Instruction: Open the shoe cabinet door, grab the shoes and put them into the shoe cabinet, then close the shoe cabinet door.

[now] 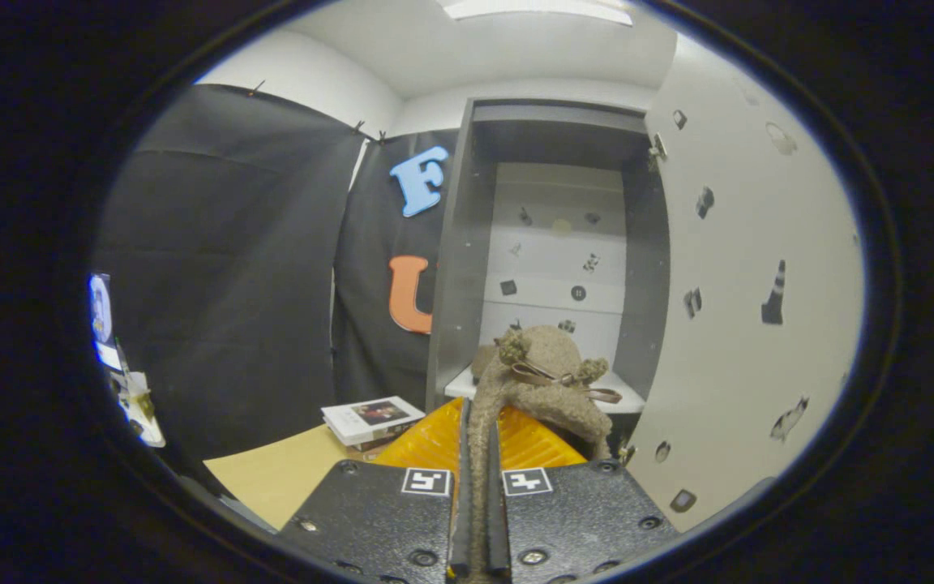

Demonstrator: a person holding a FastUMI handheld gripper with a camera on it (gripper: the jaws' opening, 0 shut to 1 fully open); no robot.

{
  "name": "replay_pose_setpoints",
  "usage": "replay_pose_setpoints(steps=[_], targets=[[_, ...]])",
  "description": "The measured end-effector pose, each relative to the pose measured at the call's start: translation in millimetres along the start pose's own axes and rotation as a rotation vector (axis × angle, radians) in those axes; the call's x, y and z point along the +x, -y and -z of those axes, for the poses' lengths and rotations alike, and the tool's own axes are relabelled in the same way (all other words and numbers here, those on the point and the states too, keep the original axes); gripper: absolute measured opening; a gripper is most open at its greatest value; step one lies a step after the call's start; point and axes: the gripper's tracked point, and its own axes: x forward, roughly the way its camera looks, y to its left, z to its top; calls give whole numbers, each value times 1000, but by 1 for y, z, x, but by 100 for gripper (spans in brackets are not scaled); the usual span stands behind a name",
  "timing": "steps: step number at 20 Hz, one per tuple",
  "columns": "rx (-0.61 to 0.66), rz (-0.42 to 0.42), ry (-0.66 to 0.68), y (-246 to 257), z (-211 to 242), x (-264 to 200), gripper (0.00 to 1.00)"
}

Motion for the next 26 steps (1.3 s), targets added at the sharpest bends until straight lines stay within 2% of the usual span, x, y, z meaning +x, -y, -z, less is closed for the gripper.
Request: replay_pose_setpoints(steps=[4,7,10,12,17,19,23,26], targets=[[61,16,0,20,-51,32,10],[40,42,-5,39,-70,68,10],[2,114,-3,64,-76,112,10],[-39,148,-30,75,-67,143,10],[-158,119,-92,93,-28,224,11],[-207,132,-129,100,-6,255,10],[-287,173,-215,127,34,294,10],[-341,206,-216,155,47,318,11]])
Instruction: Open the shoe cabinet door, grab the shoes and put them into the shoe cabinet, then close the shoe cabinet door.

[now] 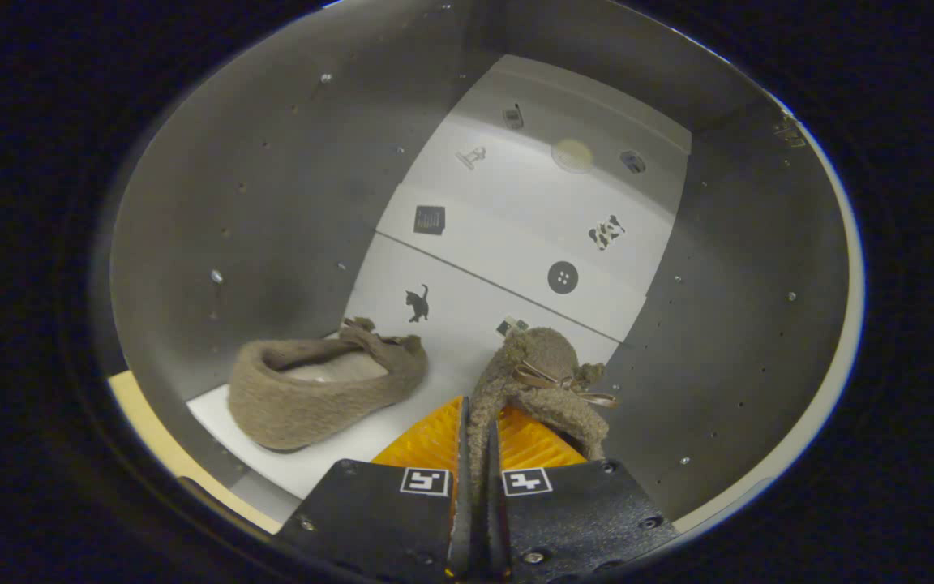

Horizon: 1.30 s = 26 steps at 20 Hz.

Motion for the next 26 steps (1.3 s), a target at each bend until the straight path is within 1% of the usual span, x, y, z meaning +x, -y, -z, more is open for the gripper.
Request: replay_pose_setpoints(steps=[2,3,4,6,7,8,10,12,15,17,18,21,22,24,26], targets=[[6,-11,10,5,9,17,11],[29,-22,0,6,17,23,12],[104,-67,17,1,16,27,12],[299,-177,8,-16,14,33,14],[330,-162,3,-14,18,33,15],[332,-140,15,-10,17,33,17],[361,-159,15,-20,13,29,22],[370,-175,4,-23,8,22,42],[356,-142,-12,-17,5,8,70],[345,-107,19,-8,-4,-6,88],[338,-88,33,-2,-10,-17,89],[323,-43,61,6,-25,-62,99],[323,-32,69,7,-30,-79,99],[324,-46,97,1,-46,-122,99],[348,-69,112,-7,-57,-176,100]])
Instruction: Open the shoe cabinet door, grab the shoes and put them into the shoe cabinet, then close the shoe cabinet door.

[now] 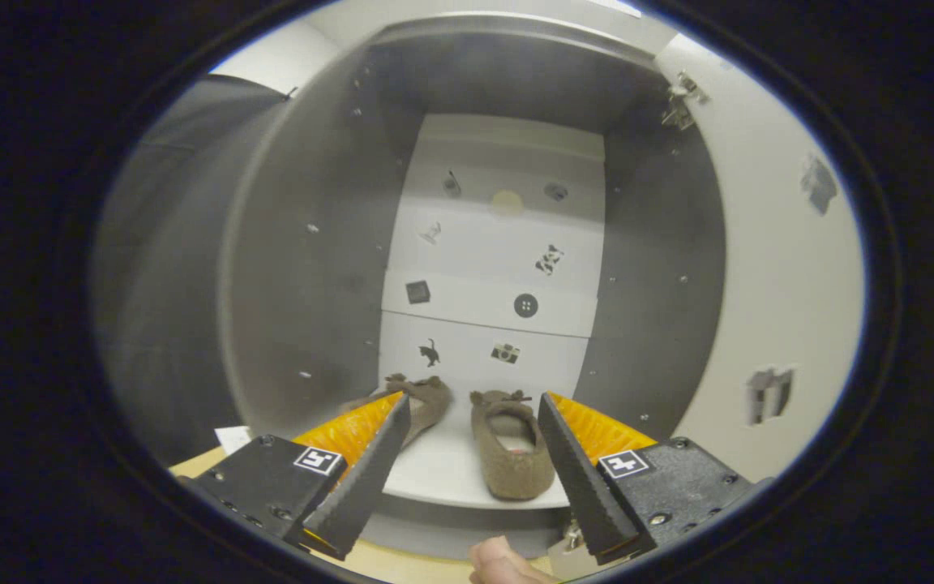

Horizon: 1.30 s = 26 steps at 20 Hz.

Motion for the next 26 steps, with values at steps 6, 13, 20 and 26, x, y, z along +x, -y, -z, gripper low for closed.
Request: replay_pose_setpoints(steps=[6,13,20,26], targets=[[20,6,15,-26,-32,-180,100],[70,-181,71,-18,-39,-359,100],[25,-56,107,95,-5,-467,100],[34,83,83,199,13,-498,100]])
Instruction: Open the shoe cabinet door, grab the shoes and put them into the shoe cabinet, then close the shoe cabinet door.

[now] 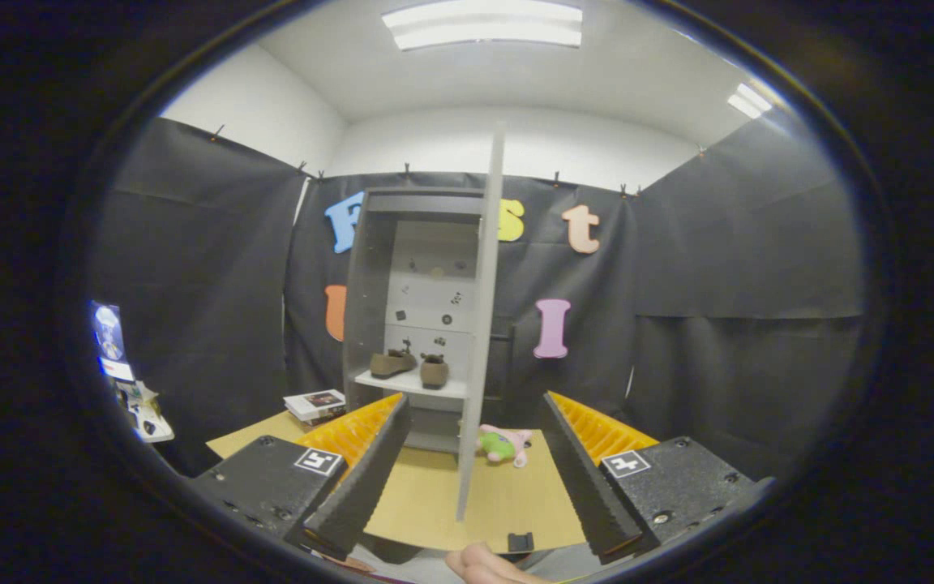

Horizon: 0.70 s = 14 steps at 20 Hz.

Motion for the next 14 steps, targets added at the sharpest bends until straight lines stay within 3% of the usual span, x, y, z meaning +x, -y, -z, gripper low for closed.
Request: replay_pose_setpoints(steps=[7,14], targets=[[28,69,-16,94,38,30,100],[15,208,-42,192,96,139,100]])
